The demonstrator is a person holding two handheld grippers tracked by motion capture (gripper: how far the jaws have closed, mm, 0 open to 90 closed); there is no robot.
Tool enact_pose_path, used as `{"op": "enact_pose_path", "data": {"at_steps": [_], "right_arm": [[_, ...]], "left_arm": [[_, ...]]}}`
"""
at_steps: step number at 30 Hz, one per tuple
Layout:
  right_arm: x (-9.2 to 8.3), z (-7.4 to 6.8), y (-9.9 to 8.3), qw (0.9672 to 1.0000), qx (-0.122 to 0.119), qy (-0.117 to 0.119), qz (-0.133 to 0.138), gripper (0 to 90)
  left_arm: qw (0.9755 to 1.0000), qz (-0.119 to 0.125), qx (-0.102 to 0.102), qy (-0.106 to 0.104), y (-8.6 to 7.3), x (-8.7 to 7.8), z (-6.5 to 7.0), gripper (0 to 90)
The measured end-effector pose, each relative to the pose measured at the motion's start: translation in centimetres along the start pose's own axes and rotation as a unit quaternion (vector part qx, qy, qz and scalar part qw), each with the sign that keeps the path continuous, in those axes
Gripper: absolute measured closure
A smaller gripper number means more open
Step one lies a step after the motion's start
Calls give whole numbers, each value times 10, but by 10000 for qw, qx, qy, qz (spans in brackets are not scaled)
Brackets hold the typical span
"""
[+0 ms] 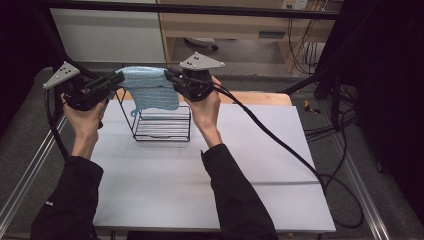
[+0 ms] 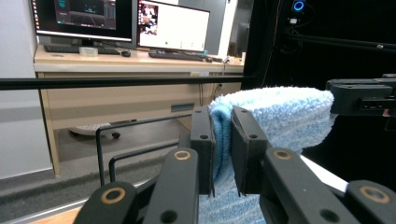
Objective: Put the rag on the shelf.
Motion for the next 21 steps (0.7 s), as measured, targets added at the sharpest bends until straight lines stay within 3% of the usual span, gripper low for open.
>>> {"op": "enact_pose_path", "data": {"at_steps": [7, 12, 15, 21], "right_arm": [[-9, -10, -4, 9997, -142, 172, -140, 833], [-13, -15, -6, 9992, -203, 259, -236, 833], [-16, -19, -9, 9985, -315, 312, -315, 832], [-16, -20, -15, 9980, -303, 370, -412, 833]], "left_arm": [[9998, -143, 12, -140, -10, -11, 6, 786], [9996, -216, 129, -121, -15, -18, 10, 792], [9994, -309, 110, -145, -18, -19, 12, 789], [9990, -429, 91, -126, -23, -20, 12, 777]]}}
Point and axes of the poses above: each handheld gripper's, and its own axes: x roughly forward along the jaws, y roughly out of its top, z roughly to its right, the point moved 7 cm from there along x, roughly forward along the jaws, and after that the axes turned 12 degrees about -y, right-handed, at the moved point
